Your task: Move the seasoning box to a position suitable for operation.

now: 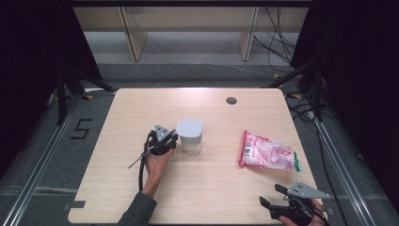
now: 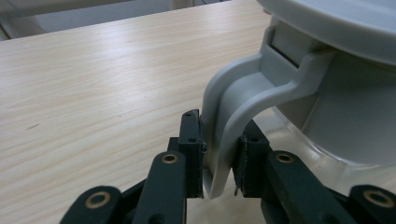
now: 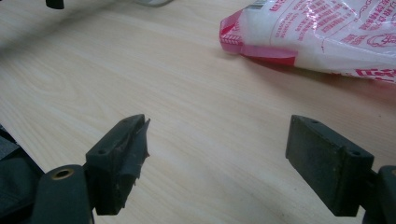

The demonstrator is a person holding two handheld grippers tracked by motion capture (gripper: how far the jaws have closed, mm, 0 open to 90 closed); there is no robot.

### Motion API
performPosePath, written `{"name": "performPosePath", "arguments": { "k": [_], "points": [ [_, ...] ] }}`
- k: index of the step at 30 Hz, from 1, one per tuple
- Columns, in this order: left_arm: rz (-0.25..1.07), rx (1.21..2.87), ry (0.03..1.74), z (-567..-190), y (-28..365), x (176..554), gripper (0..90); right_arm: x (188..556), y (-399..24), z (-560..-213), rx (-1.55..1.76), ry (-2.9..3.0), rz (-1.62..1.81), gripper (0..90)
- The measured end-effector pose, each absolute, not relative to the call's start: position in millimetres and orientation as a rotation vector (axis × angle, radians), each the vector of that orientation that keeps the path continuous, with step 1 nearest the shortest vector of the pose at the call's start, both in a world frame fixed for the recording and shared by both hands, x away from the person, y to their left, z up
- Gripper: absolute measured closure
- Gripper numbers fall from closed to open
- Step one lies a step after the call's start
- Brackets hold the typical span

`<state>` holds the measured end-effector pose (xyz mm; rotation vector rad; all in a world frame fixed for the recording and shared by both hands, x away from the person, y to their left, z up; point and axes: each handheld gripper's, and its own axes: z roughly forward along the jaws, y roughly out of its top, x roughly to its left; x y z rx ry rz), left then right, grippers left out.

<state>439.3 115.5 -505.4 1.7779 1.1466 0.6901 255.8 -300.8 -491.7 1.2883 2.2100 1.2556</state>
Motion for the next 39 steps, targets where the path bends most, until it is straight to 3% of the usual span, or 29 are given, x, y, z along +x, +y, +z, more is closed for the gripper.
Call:
{"name": "performPosePath", "arguments": {
  "k": [16,29,39],
  "points": [
    [0.566,1.786,1.066,-505,94,408,73.7,255,-300,-492,1.295,2.202,1.274,21.4],
    [0.583,1.819,1.034,-505,98,396,73.6,258,-302,-494,1.240,2.206,1.253,21.4],
    [0.493,1.810,1.034,-504,105,394,62.0,254,-302,-491,1.288,2.216,1.257,21.2]
  ]
}}
